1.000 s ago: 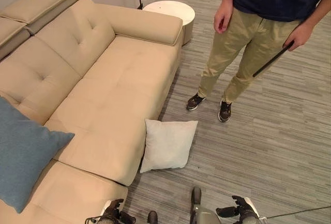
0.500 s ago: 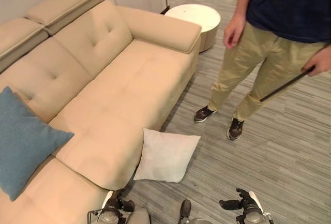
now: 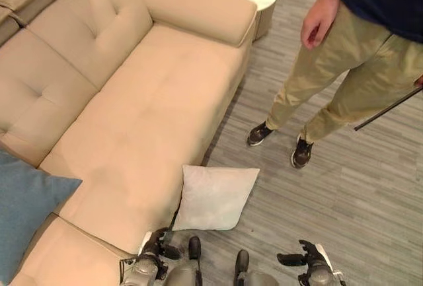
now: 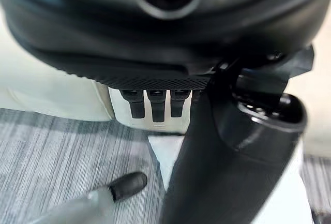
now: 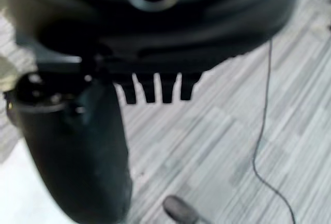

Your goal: Pick up all the scattered cushions and arrange them neatly on the sofa.

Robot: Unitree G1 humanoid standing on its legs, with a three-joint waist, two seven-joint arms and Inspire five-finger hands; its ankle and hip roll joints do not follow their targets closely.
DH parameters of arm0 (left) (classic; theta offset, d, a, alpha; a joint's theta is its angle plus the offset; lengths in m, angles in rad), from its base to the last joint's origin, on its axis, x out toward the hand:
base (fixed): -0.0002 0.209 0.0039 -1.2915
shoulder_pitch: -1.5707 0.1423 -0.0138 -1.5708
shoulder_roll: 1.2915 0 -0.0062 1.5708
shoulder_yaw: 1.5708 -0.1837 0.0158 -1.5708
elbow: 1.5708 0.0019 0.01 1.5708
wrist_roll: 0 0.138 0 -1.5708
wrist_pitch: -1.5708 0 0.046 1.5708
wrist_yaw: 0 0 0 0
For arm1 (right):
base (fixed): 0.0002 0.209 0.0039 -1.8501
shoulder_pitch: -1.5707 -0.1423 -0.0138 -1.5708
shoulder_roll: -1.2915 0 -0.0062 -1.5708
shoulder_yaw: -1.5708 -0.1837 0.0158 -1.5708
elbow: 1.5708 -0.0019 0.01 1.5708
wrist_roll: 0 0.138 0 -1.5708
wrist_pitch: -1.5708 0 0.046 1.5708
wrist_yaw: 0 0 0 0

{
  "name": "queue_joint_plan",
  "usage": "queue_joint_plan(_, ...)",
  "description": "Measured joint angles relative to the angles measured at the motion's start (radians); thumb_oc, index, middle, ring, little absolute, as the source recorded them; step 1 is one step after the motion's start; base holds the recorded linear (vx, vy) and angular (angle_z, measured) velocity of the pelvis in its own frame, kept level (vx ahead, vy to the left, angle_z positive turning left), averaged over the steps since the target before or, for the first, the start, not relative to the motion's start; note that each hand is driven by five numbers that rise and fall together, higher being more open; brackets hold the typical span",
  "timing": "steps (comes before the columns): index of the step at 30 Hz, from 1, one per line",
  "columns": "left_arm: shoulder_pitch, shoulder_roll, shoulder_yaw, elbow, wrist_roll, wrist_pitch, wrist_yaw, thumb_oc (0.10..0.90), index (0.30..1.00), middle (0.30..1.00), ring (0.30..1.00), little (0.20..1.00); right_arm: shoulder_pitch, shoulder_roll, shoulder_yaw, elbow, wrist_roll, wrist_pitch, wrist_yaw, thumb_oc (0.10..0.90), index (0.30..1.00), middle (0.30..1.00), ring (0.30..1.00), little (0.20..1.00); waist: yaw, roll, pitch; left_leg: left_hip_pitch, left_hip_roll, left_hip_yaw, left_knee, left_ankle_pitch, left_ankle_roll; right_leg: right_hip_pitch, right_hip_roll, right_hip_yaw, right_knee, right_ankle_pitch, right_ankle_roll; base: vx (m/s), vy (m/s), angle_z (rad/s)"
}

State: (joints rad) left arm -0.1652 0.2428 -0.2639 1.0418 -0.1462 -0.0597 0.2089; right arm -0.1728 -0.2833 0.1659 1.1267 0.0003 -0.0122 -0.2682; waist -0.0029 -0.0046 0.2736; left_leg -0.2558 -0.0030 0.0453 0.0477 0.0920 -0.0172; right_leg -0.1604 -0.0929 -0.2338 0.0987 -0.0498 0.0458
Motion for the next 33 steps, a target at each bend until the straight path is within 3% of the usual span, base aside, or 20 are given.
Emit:
queue_joint_plan(3,-0.030,0.020,-0.003,-0.031,-0.032,-0.007,0.012,0.800,0.900,0.900,0.900,0.900,-0.043,-0.001,-0.003,-0.006,0.017,-0.002,-0.019,0.800,0.900,0.900,0.900,0.900,0.022,-0.002,0.035,-0.032,0.001,0.000,0.008,0.001,0.002,-0.047,-0.002,0.006,0.036,-0.006,0.000,-0.10,0.044,-0.04)
queue_joint_plan(6,-0.110,0.041,-0.008,-0.112,-0.069,-0.028,0.053,0.800,0.900,0.900,0.900,0.900,-0.153,-0.024,-0.027,-0.061,0.052,-0.005,-0.066,0.800,0.900,0.900,0.900,0.900,0.037,0.007,0.127,-0.159,0.003,-0.003,0.051,0.019,0.027,-0.204,-0.014,0.005,0.150,-0.024,-0.010,-0.13,0.029,0.05)
queue_joint_plan(12,-0.233,0.058,-0.009,-0.210,-0.151,-0.060,0.111,0.800,0.900,0.900,0.900,0.900,-0.290,-0.028,-0.029,-0.131,0.124,-0.020,-0.135,0.800,0.900,0.900,0.900,0.900,0.038,0.011,0.215,-0.328,-0.004,-0.020,0.069,0.054,0.034,-0.417,-0.038,0.002,0.287,-0.054,-0.024,-0.14,-0.008,0.10)
queue_joint_plan(14,-0.278,0.071,-0.011,-0.267,-0.187,-0.080,0.140,0.800,0.900,0.900,0.900,0.900,-0.346,-0.033,-0.030,-0.162,0.155,-0.030,-0.171,0.800,0.900,0.900,0.900,0.900,0.034,0.015,0.224,-0.419,-0.008,-0.029,0.083,0.074,0.037,-0.521,-0.050,-0.002,0.338,-0.063,-0.032,-0.12,-0.004,0.13)
queue_joint_plan(23,-0.612,0.121,-0.119,-0.254,-0.216,-0.098,0.236,0.800,0.900,0.900,0.900,0.900,-0.656,-0.094,-0.024,-0.157,0.269,-0.088,-0.261,0.800,0.900,0.900,0.900,0.900,0.011,0.015,0.252,-0.682,-0.005,-0.039,0.068,0.145,0.025,-0.824,-0.055,0.001,0.414,-0.051,-0.050,-0.06,-0.007,0.03)
queue_joint_plan(33,-0.827,0.118,-0.174,-0.264,-0.227,-0.115,0.279,0.800,0.900,0.900,0.900,0.900,-0.842,-0.096,0.069,-0.158,0.352,-0.118,-0.280,0.800,0.900,0.900,0.900,0.900,-0.011,0.015,0.274,-0.762,-0.002,-0.040,0.050,0.165,0.019,-0.930,-0.055,0.005,0.444,-0.054,-0.055,0.00,-0.001,0.00)
